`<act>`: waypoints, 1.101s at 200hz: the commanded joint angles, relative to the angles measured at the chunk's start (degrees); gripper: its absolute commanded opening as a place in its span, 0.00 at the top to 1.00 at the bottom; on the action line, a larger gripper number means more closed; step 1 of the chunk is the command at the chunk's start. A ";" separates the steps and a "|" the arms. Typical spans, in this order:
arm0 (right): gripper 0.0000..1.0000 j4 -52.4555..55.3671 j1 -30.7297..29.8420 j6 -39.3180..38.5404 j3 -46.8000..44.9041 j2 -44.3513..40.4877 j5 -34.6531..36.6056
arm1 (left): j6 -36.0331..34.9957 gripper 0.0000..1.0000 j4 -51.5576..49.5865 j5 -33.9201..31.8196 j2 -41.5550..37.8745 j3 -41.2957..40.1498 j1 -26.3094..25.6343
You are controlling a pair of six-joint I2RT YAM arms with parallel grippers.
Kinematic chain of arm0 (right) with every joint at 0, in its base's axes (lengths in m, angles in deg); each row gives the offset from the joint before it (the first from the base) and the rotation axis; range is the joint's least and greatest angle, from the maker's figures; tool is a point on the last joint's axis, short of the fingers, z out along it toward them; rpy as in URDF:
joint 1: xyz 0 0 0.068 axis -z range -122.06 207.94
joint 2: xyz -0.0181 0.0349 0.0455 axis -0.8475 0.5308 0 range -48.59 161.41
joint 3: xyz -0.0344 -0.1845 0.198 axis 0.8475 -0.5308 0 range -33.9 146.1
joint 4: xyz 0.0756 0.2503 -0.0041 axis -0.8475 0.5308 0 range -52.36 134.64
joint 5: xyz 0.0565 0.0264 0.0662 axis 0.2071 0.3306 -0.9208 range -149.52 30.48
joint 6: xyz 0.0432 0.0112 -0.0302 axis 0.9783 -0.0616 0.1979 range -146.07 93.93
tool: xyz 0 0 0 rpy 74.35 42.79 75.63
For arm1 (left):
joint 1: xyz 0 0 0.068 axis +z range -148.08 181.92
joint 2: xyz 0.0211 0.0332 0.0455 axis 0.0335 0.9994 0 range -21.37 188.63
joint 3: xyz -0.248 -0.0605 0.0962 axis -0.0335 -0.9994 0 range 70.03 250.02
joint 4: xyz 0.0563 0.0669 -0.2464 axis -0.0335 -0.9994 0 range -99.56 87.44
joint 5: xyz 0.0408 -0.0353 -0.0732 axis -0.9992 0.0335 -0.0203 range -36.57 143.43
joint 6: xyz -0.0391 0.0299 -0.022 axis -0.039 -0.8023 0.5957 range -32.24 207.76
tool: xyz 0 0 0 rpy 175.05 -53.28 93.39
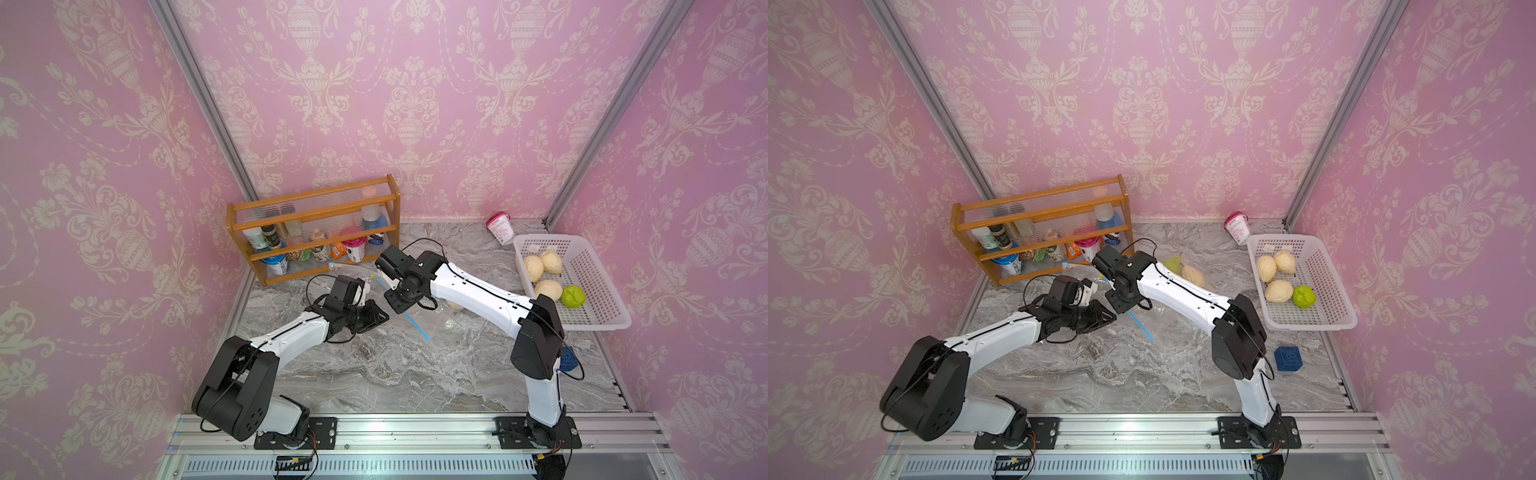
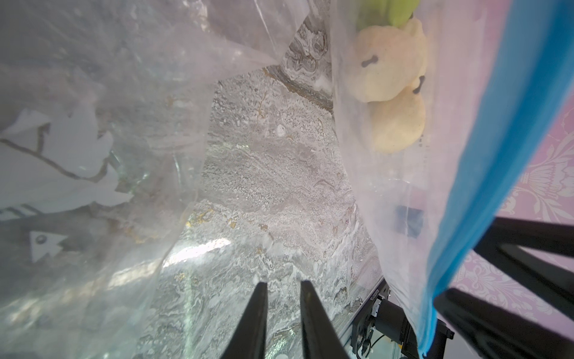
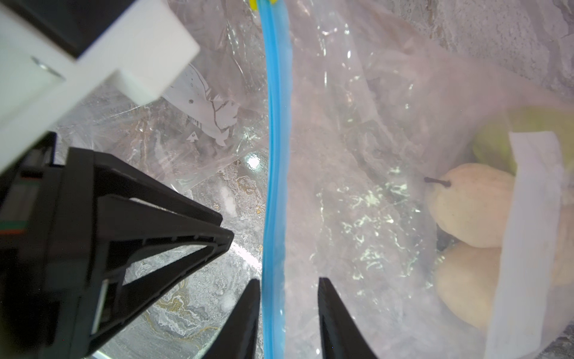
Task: Open the zip-top bag and take out the pear
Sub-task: Open the zipper of the food storage bag at the center of the board.
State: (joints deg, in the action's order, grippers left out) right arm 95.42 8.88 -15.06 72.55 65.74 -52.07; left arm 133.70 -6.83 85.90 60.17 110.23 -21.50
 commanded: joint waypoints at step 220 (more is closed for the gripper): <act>0.83 0.58 -0.37 0.14 1.08 2.53 -0.17 | 0.28 0.78 -0.09 -1.00 -3.17 -0.80 0.30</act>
State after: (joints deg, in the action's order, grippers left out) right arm 95.42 8.88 -15.74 72.68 66.85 -50.87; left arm 133.72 -6.85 85.88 58.25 110.12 -21.50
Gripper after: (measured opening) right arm 0.183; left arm 0.225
